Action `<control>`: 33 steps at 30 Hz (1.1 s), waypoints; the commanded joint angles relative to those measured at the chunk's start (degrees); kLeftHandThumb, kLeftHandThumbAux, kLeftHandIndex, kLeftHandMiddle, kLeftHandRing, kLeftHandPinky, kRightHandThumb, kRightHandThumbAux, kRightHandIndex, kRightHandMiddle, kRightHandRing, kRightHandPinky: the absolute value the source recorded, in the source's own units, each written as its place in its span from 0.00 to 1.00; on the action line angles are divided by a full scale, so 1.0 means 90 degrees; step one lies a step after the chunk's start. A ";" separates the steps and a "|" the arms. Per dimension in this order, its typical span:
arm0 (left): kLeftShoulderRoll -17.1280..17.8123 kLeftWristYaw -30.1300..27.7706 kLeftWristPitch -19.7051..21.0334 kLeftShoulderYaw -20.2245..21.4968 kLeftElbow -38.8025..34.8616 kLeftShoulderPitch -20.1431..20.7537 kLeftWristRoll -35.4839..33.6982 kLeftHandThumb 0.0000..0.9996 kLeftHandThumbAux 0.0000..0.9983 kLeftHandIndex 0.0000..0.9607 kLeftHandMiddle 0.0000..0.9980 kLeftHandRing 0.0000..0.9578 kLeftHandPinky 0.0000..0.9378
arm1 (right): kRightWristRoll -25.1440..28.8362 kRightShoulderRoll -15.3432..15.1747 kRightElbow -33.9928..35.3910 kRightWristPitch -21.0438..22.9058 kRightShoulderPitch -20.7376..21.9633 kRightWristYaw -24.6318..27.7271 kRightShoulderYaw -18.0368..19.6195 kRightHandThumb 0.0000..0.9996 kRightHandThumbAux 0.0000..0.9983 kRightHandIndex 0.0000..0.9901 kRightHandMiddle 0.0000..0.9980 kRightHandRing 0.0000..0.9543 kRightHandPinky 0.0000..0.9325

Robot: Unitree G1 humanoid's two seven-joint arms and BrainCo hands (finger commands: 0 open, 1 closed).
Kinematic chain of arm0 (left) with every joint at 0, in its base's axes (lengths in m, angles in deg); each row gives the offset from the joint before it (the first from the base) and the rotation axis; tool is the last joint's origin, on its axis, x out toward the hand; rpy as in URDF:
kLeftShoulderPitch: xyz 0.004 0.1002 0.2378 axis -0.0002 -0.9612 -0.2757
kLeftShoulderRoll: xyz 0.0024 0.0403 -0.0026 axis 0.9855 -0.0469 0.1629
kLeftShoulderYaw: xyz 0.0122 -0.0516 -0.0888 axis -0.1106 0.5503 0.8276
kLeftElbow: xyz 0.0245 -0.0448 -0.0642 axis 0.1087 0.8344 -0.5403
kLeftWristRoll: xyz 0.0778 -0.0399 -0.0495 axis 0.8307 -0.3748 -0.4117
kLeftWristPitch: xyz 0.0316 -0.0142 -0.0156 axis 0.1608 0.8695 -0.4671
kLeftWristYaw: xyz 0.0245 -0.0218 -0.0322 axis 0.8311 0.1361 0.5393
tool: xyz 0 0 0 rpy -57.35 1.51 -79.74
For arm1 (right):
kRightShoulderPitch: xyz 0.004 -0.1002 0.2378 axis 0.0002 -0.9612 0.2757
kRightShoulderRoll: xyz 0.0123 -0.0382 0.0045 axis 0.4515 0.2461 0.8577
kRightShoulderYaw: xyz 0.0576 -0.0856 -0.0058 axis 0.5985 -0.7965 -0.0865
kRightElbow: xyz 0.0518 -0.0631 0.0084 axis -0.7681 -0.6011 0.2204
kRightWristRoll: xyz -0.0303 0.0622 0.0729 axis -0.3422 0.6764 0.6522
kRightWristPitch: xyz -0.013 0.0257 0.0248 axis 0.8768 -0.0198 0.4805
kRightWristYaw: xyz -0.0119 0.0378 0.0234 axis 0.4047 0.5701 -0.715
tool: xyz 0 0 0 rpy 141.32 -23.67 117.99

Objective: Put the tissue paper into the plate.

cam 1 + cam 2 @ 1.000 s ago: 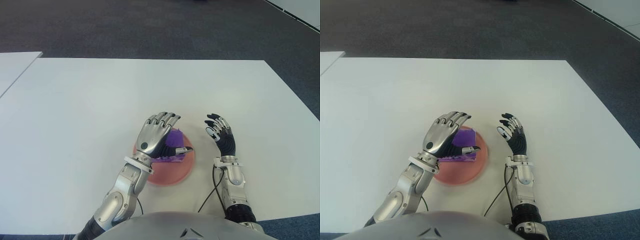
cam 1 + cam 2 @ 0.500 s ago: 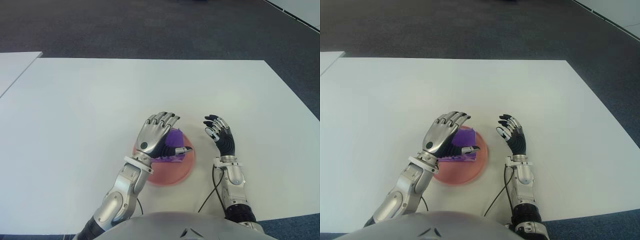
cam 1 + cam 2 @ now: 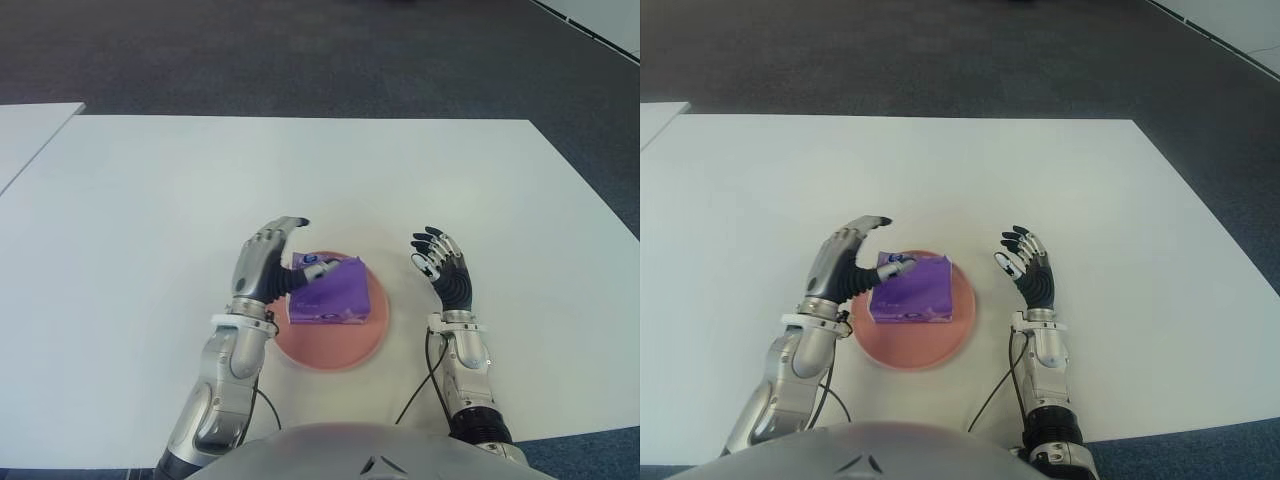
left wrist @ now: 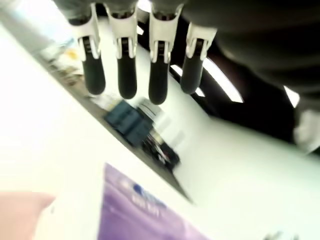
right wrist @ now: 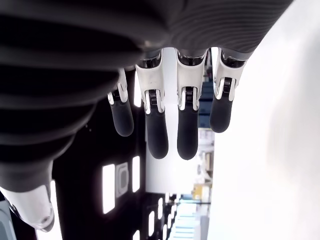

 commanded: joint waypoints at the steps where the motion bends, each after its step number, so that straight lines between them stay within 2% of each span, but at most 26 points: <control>1: -0.0920 0.0540 -0.0514 0.0778 0.0330 -0.0822 -0.1975 0.25 0.53 0.28 0.29 0.28 0.29 | -0.0089 0.0588 -0.0966 0.0370 -0.1018 -0.0168 -0.0210 0.25 0.64 0.20 0.35 0.34 0.27; 8: -0.1126 0.0792 -0.1206 0.1151 0.0814 -0.1324 -0.3064 0.32 0.66 0.28 0.29 0.29 0.31 | -0.0168 0.0515 -0.0916 0.0408 -0.1064 -0.0240 -0.0248 0.23 0.64 0.19 0.35 0.34 0.26; 15: -0.1148 0.0836 -0.1876 0.1584 0.1798 -0.1252 -0.3951 0.34 0.68 0.30 0.30 0.31 0.34 | -0.0030 0.0497 -0.0827 0.0579 -0.1090 -0.0151 -0.0242 0.22 0.64 0.19 0.35 0.32 0.20; 22: -0.1111 0.0893 -0.2317 0.1728 0.2638 -0.1117 -0.4224 0.32 0.66 0.28 0.31 0.34 0.38 | 0.0063 0.0490 -0.0785 0.0617 -0.1142 -0.0059 -0.0218 0.22 0.63 0.20 0.34 0.31 0.20; 27: -0.1002 0.0774 -0.2701 0.1820 0.3293 -0.0973 -0.4362 0.30 0.64 0.26 0.31 0.35 0.38 | 0.0078 0.0478 -0.0821 0.0466 -0.1154 0.0031 -0.0211 0.23 0.62 0.19 0.33 0.31 0.22; 33: -0.0923 0.0657 -0.3029 0.1844 0.3673 -0.0883 -0.4423 0.27 0.63 0.25 0.30 0.35 0.37 | 0.0088 0.0492 -0.0851 0.0389 -0.1151 0.0092 -0.0195 0.24 0.61 0.19 0.33 0.32 0.24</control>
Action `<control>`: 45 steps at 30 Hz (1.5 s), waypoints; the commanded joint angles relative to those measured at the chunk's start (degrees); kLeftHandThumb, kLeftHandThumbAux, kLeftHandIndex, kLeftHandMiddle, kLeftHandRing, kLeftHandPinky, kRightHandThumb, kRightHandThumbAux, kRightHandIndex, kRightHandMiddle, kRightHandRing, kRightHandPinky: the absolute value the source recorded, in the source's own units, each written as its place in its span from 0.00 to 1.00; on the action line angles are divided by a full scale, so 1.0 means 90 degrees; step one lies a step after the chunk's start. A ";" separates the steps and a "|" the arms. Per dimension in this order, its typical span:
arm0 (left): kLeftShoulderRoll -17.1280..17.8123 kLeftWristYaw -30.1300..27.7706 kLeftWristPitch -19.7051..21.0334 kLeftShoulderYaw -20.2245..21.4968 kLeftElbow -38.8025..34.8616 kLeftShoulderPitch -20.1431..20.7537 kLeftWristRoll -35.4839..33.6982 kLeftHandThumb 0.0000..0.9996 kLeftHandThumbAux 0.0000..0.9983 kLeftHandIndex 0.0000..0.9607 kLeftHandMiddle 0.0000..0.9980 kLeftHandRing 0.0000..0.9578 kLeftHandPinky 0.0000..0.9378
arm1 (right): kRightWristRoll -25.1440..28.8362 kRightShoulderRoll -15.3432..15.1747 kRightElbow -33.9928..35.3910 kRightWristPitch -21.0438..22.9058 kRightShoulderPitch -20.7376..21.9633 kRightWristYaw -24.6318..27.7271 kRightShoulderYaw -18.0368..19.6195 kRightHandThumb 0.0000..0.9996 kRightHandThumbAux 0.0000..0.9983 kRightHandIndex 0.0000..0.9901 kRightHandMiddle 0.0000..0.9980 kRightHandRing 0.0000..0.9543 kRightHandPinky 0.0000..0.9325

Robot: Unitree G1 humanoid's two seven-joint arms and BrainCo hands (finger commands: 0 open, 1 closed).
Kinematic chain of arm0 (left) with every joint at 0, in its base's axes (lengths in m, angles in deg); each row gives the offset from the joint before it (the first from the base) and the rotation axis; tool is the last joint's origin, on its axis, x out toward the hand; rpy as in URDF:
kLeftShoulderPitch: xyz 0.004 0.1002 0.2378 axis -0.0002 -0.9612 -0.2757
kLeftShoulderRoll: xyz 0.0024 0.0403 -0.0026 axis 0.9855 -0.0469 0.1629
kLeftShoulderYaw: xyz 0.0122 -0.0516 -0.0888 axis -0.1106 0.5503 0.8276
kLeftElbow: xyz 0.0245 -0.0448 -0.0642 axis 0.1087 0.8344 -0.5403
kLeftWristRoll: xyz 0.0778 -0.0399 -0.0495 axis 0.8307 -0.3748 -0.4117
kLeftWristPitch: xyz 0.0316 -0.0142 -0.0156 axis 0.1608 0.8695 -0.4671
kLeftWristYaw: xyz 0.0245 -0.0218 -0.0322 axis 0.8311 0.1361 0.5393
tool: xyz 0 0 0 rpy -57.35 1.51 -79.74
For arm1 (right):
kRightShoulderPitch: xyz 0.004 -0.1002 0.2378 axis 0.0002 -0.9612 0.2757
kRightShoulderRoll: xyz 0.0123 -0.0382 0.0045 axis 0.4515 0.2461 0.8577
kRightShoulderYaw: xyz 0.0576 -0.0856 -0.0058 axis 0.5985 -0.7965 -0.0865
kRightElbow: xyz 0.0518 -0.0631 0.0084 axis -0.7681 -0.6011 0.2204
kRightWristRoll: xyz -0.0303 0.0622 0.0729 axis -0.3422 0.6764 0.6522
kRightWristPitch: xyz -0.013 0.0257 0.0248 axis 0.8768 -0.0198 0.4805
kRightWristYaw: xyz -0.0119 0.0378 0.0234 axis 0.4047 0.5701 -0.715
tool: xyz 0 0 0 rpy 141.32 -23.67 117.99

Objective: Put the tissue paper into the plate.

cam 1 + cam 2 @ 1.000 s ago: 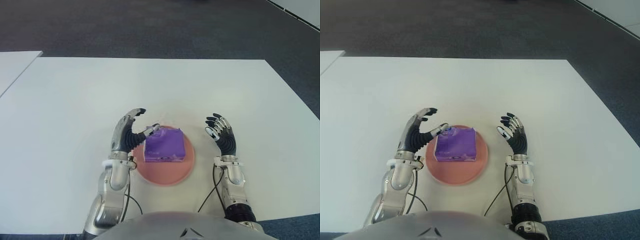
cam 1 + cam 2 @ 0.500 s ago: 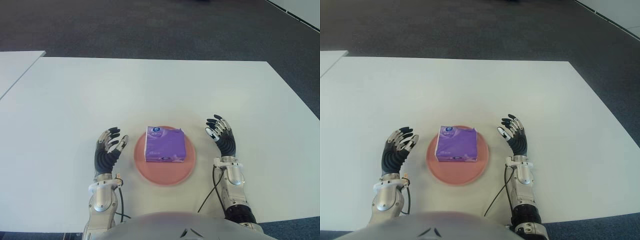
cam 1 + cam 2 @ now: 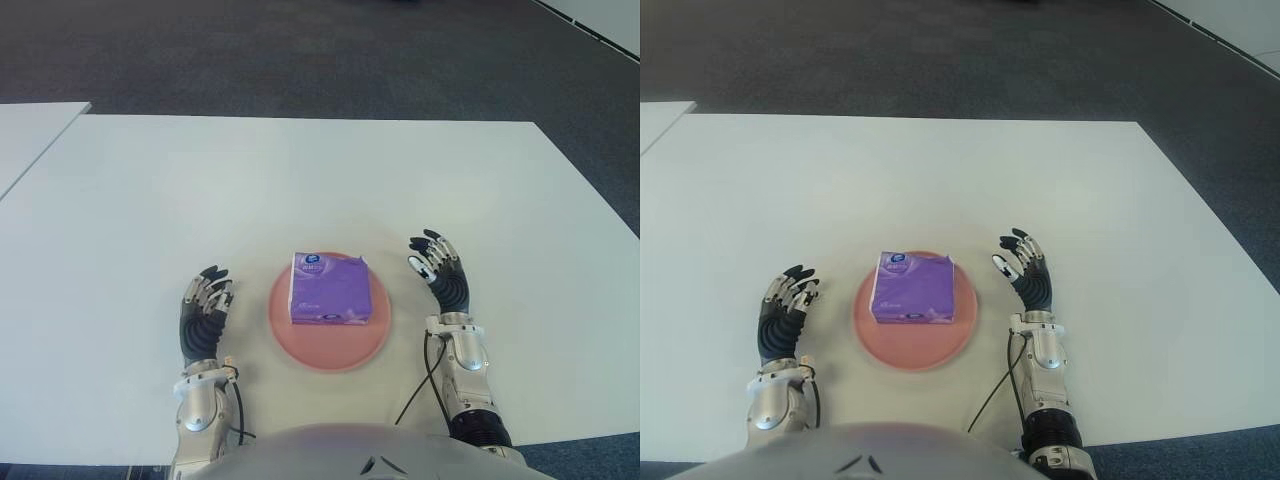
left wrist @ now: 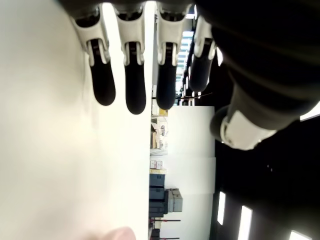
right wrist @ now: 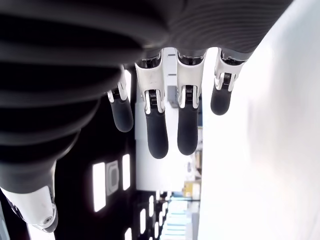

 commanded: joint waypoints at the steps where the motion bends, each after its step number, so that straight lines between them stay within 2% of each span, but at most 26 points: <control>1: -0.0227 -0.0130 0.0045 0.0007 0.0700 0.0030 -0.0217 0.27 0.63 0.25 0.30 0.35 0.37 | 0.0080 0.0476 -0.0906 0.0105 -0.1083 0.0069 -0.0135 0.24 0.61 0.19 0.33 0.32 0.25; 12: -0.0245 0.0035 -0.0154 -0.0018 0.1082 -0.0003 -0.0056 0.22 0.63 0.27 0.31 0.36 0.38 | 0.0065 0.0453 -0.0891 0.0112 -0.1138 0.0131 -0.0120 0.23 0.62 0.20 0.33 0.31 0.23; 17: -0.0271 0.0140 -0.0339 -0.0080 0.1427 0.0030 0.0150 0.19 0.61 0.26 0.30 0.33 0.36 | 0.0078 0.0443 -0.0929 0.0100 -0.1154 0.0192 -0.0120 0.21 0.61 0.19 0.31 0.28 0.15; 23: -0.0215 0.0097 -0.0664 -0.0079 0.1844 0.0071 0.0222 0.15 0.62 0.23 0.28 0.31 0.34 | -0.0055 0.0452 -0.0912 0.0138 -0.1192 0.0082 -0.0140 0.21 0.61 0.20 0.30 0.27 0.17; 30: -0.0083 0.0095 -0.0702 -0.0032 0.2149 0.0185 0.0337 0.12 0.63 0.22 0.25 0.29 0.33 | -0.0255 0.0414 -0.0764 0.0287 -0.1272 -0.0091 -0.0218 0.18 0.60 0.18 0.28 0.26 0.17; 34: 0.0002 0.0043 -0.0569 -0.0051 0.2215 0.0232 0.0399 0.10 0.62 0.19 0.23 0.26 0.29 | -0.0281 0.0443 -0.0612 0.0356 -0.1350 -0.0160 -0.0260 0.17 0.59 0.17 0.27 0.25 0.17; 37: 0.0043 0.0008 -0.0444 -0.0097 0.2178 0.0210 0.0453 0.09 0.61 0.15 0.19 0.21 0.22 | -0.0281 0.0479 -0.0496 0.0439 -0.1414 -0.0209 -0.0298 0.16 0.58 0.16 0.26 0.25 0.17; 41: 0.0030 0.0016 -0.0127 -0.0318 0.1676 -0.0094 0.0786 0.08 0.60 0.10 0.13 0.13 0.13 | -0.0149 0.0636 -0.0088 0.0617 -0.1663 -0.0223 -0.0396 0.17 0.55 0.14 0.24 0.23 0.20; 45: 0.0098 -0.0055 0.0064 -0.0360 0.1459 -0.0199 0.0928 0.08 0.61 0.06 0.08 0.07 0.06 | -0.0071 0.0709 0.0193 0.0739 -0.1842 -0.0217 -0.0462 0.17 0.52 0.13 0.21 0.20 0.17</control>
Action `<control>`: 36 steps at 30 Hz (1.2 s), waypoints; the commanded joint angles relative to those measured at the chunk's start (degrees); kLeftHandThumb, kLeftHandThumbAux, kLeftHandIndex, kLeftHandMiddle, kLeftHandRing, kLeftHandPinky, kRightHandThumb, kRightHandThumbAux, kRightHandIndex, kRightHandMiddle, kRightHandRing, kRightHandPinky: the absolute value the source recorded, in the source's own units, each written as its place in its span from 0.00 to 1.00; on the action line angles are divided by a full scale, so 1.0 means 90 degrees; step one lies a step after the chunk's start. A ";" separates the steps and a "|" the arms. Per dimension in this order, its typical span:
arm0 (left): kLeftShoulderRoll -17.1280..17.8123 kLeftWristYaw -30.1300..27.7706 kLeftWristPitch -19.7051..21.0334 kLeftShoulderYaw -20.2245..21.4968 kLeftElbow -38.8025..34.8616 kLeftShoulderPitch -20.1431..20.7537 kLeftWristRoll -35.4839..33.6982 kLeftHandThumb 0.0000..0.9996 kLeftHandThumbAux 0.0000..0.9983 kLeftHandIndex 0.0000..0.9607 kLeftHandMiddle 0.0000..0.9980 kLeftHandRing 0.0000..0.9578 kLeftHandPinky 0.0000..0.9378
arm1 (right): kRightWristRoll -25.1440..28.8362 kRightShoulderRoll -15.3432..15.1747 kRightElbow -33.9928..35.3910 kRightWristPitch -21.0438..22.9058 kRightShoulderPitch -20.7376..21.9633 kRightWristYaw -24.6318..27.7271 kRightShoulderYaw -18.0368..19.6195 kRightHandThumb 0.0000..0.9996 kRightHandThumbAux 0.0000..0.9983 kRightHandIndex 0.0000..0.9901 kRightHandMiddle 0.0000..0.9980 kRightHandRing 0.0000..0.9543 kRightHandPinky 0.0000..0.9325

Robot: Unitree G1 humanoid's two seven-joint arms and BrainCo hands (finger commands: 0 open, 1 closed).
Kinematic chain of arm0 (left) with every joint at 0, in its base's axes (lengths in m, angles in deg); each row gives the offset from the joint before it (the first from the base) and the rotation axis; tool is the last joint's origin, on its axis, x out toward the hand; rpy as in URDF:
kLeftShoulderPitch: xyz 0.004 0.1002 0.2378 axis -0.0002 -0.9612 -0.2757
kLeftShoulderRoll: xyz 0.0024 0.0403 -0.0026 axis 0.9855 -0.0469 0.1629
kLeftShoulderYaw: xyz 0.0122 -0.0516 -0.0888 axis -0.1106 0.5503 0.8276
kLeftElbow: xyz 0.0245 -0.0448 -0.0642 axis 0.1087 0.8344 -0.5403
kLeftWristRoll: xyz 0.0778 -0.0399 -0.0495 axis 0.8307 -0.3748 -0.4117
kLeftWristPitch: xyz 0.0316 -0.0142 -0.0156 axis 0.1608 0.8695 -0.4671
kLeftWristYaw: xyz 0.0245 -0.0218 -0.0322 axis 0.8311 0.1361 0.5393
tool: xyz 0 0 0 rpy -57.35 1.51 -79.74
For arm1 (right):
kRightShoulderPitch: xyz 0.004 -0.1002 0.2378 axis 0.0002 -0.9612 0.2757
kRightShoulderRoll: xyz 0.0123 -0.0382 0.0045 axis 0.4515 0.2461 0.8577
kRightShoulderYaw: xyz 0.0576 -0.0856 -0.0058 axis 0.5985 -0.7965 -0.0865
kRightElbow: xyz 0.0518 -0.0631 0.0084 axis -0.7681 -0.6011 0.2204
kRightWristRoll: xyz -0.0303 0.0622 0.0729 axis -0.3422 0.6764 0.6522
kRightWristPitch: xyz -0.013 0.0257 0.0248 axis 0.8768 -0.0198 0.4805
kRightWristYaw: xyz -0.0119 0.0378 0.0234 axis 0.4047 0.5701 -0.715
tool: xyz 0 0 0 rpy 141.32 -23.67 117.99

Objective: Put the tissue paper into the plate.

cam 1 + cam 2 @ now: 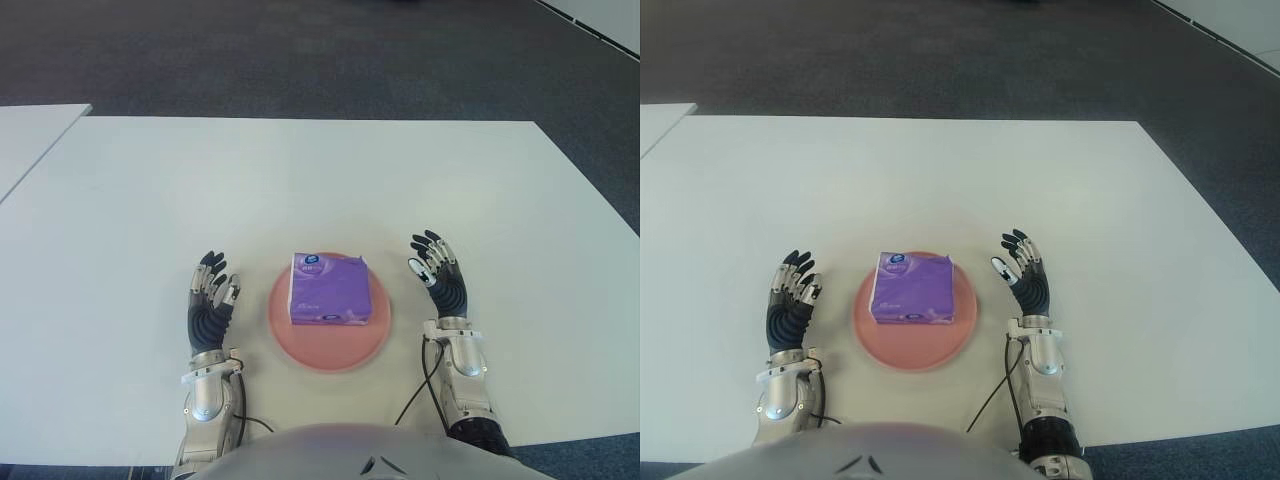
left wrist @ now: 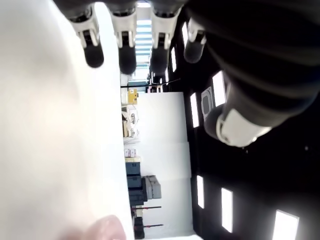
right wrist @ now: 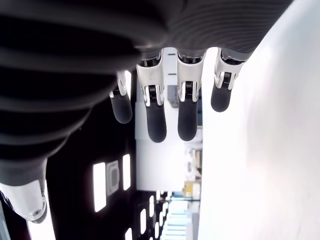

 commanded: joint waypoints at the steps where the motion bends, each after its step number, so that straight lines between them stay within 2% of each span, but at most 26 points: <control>1: -0.0037 -0.0106 0.1191 -0.0298 0.0349 -0.0693 0.0358 0.08 0.61 0.06 0.07 0.07 0.05 | 0.0123 0.0531 -0.0350 0.0620 -0.1366 -0.0037 -0.0255 0.17 0.52 0.13 0.21 0.20 0.16; 7: 0.0060 -0.0217 0.1523 -0.0374 -0.0087 -0.0896 0.0422 0.07 0.63 0.01 0.01 0.01 0.01 | 0.0188 0.0727 0.0269 0.0804 -0.1874 -0.0098 -0.0380 0.19 0.51 0.11 0.14 0.12 0.07; 16: 0.0236 -0.0472 0.1624 -0.0361 -0.0375 -0.1018 0.0232 0.08 0.63 0.00 0.00 0.00 0.00 | 0.0282 0.0928 0.1154 0.1611 -0.2411 -0.0434 -0.0513 0.25 0.51 0.11 0.10 0.05 0.00; 25: 0.0325 -0.0978 0.1743 -0.0401 -0.0761 -0.1246 -0.0291 0.10 0.63 0.00 0.00 0.00 0.00 | 0.0543 0.0860 0.1486 0.1593 -0.2739 -0.0262 -0.0661 0.26 0.49 0.13 0.10 0.06 0.02; 36: 0.0299 -0.1152 0.1838 -0.0556 -0.1350 -0.1677 -0.0558 0.08 0.61 0.01 0.01 0.00 0.00 | 0.0634 0.0872 0.1817 0.1396 -0.3203 -0.0228 -0.0792 0.31 0.50 0.13 0.09 0.02 0.00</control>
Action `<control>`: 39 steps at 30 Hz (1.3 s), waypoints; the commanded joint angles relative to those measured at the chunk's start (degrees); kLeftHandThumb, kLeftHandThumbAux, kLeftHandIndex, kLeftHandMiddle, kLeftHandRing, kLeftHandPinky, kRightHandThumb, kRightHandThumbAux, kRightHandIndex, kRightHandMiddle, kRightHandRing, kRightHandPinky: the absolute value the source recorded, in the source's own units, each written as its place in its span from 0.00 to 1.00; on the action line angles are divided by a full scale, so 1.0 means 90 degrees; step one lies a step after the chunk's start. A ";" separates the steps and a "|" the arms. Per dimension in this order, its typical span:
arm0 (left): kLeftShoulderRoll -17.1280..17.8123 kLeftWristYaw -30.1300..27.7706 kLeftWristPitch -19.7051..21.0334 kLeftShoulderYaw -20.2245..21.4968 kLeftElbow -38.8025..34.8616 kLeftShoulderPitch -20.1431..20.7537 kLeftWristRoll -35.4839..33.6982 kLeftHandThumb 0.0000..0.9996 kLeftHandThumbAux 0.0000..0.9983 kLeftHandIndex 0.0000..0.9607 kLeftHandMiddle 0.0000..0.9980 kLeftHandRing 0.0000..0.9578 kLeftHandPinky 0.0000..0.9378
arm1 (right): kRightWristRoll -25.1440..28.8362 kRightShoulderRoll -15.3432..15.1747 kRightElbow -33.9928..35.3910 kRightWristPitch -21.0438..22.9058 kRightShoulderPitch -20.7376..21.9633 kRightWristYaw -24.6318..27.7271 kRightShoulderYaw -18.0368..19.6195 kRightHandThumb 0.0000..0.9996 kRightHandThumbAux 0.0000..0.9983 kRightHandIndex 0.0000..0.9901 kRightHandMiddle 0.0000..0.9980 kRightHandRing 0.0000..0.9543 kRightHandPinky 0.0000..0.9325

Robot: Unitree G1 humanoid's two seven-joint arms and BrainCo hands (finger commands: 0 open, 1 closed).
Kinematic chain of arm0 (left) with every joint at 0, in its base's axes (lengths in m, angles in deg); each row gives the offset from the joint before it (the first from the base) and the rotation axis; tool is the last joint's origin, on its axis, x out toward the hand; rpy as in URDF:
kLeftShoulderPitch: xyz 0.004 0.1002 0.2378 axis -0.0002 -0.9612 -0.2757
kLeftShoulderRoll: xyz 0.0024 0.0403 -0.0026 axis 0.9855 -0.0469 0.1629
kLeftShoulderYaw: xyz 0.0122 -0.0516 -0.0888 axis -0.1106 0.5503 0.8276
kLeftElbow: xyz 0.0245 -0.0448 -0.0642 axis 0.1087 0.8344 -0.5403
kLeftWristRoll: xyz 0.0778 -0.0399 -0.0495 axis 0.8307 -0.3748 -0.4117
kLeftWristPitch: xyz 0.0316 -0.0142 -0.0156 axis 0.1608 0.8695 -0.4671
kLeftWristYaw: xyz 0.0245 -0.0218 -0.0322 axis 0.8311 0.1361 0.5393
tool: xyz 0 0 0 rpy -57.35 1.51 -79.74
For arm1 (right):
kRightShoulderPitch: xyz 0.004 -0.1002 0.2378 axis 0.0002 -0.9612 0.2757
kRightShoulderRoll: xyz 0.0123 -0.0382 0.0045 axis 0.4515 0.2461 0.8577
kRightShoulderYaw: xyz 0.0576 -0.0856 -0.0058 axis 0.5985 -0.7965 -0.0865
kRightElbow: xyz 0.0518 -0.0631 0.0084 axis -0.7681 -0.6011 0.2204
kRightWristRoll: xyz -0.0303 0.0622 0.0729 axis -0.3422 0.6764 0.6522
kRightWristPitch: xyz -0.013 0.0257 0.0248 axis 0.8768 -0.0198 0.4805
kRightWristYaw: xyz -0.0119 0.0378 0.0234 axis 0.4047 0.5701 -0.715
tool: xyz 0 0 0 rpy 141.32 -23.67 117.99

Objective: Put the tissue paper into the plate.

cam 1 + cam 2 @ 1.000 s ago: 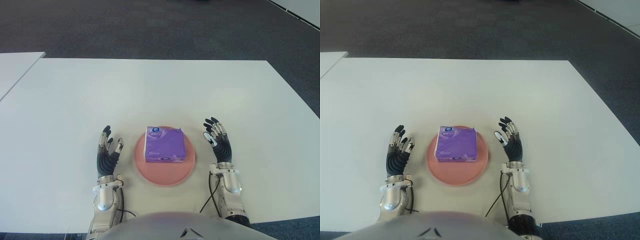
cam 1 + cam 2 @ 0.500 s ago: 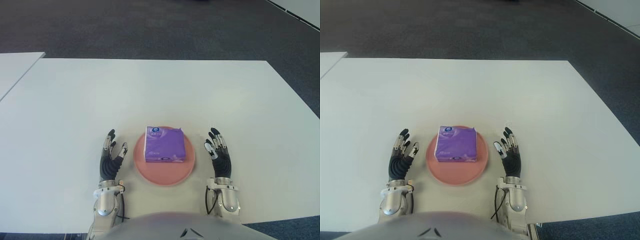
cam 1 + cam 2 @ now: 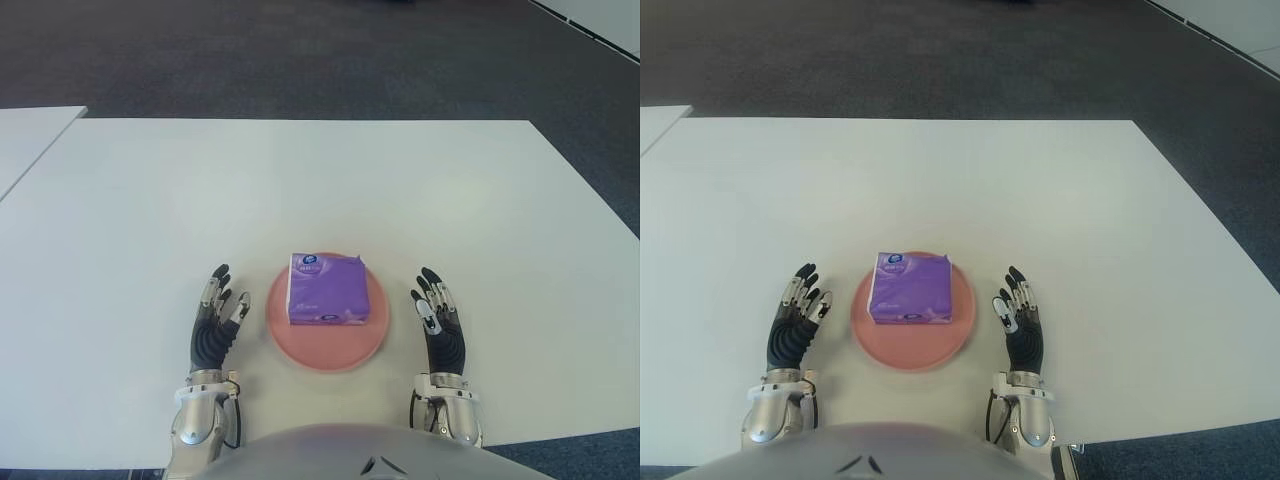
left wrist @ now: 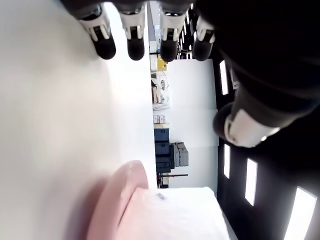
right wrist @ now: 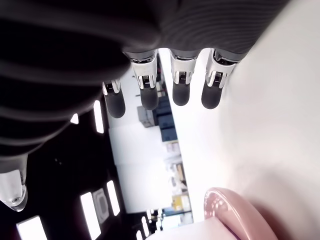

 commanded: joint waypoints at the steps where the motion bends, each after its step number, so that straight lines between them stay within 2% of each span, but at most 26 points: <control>1: -0.0016 -0.0218 0.0583 -0.0159 0.0094 -0.0569 -0.0104 0.08 0.60 0.01 0.01 0.00 0.00 | 0.0072 0.0179 -0.0343 0.0630 -0.0780 -0.0134 -0.0054 0.32 0.50 0.13 0.09 0.02 0.00; 11: -0.0154 -0.0242 0.0600 -0.0335 -0.0387 -0.0985 -0.0233 0.07 0.59 0.03 0.04 0.03 0.04 | -0.0007 0.0125 -0.0200 0.0653 -0.0827 -0.0261 -0.0087 0.33 0.53 0.12 0.09 0.03 0.02; 21: -0.0279 -0.0199 0.0507 -0.0494 -0.0698 -0.1269 -0.0320 0.10 0.60 0.04 0.06 0.05 0.06 | 0.0002 -0.0002 -0.0341 0.0575 -0.0654 -0.0199 -0.0032 0.30 0.50 0.13 0.11 0.06 0.02; 26: -0.0337 -0.0235 0.0381 -0.0567 -0.0721 -0.1345 -0.0419 0.10 0.59 0.06 0.08 0.07 0.08 | 0.0007 -0.0117 -0.0449 0.0565 -0.0510 -0.0074 0.0040 0.27 0.49 0.12 0.12 0.06 0.00; 32: -0.0347 -0.0287 0.0204 -0.0652 -0.0614 -0.1331 -0.0541 0.11 0.58 0.07 0.09 0.08 0.08 | -0.0054 -0.0137 -0.0490 0.0770 -0.0366 -0.0113 0.0123 0.26 0.50 0.13 0.14 0.06 0.00; 39: -0.0388 -0.0235 0.0123 -0.0750 -0.0587 -0.1366 -0.0504 0.09 0.57 0.08 0.09 0.08 0.08 | -0.0104 -0.0175 -0.0596 0.0718 -0.0263 -0.0111 0.0211 0.25 0.50 0.13 0.15 0.07 0.00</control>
